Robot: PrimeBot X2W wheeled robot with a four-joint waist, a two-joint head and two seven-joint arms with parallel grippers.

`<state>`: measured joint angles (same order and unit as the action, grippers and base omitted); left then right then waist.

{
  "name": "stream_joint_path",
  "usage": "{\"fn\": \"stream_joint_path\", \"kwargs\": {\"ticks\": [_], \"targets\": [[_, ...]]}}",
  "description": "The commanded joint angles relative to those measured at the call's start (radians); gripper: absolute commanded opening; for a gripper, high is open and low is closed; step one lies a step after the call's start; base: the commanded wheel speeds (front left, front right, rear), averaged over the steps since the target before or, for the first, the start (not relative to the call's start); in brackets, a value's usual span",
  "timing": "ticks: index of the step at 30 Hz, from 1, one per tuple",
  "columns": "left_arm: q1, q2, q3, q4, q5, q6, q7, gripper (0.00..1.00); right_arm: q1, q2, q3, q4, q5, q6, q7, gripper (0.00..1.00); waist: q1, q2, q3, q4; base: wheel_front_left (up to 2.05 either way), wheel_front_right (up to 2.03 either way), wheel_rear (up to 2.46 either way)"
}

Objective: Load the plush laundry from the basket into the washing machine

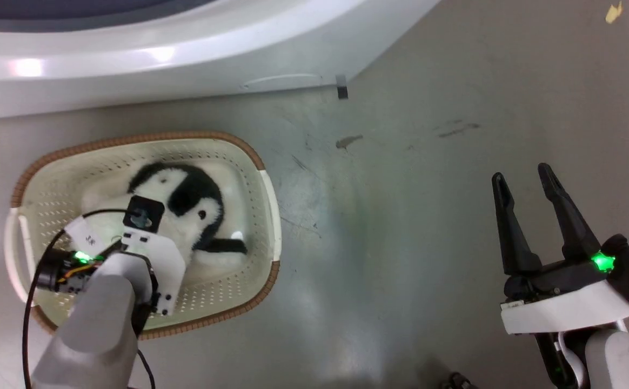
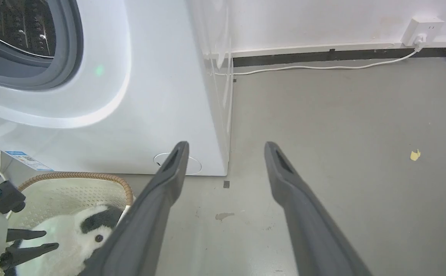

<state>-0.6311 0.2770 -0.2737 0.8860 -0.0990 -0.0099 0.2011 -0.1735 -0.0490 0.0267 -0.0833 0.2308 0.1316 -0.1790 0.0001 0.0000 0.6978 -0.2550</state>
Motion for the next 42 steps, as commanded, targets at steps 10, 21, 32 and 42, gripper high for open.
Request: {"fn": "stream_joint_path", "kwargs": {"ticks": [10, 21, 32, 42], "targets": [[-0.11, 0.041, -0.07, 0.12, 0.012, 0.015, 0.088, 1.0, -0.013, -0.001, -0.007, -0.03, 0.036, -0.001, -0.027, 1.0, -0.0001, 0.0, 0.092, -0.037, 0.0, 0.0, 0.0], [-0.195, 0.053, -0.123, 0.235, -0.009, 0.018, 0.13, 1.0, -0.006, -0.001, -0.018, -0.054, 0.069, -0.001, -0.05, 1.0, -0.0001, 0.0, 0.191, -0.071, 0.0, 0.0, 0.0], [-0.253, 0.092, -0.14, 0.331, -0.066, 0.016, 0.041, 0.0, -0.074, -0.001, -0.009, -0.037, 0.11, -0.001, -0.073, 1.0, -0.0001, 0.0, 0.22, -0.132, 0.0, 0.0, 0.0], [-0.167, 0.016, -0.129, 0.358, -0.133, 0.033, -0.19, 0.0, -0.062, -0.001, -0.076, 0.011, 0.068, -0.001, -0.083, 1.0, -0.0001, 0.0, -0.02, -0.061, 0.0, 0.0, 0.0]]}}
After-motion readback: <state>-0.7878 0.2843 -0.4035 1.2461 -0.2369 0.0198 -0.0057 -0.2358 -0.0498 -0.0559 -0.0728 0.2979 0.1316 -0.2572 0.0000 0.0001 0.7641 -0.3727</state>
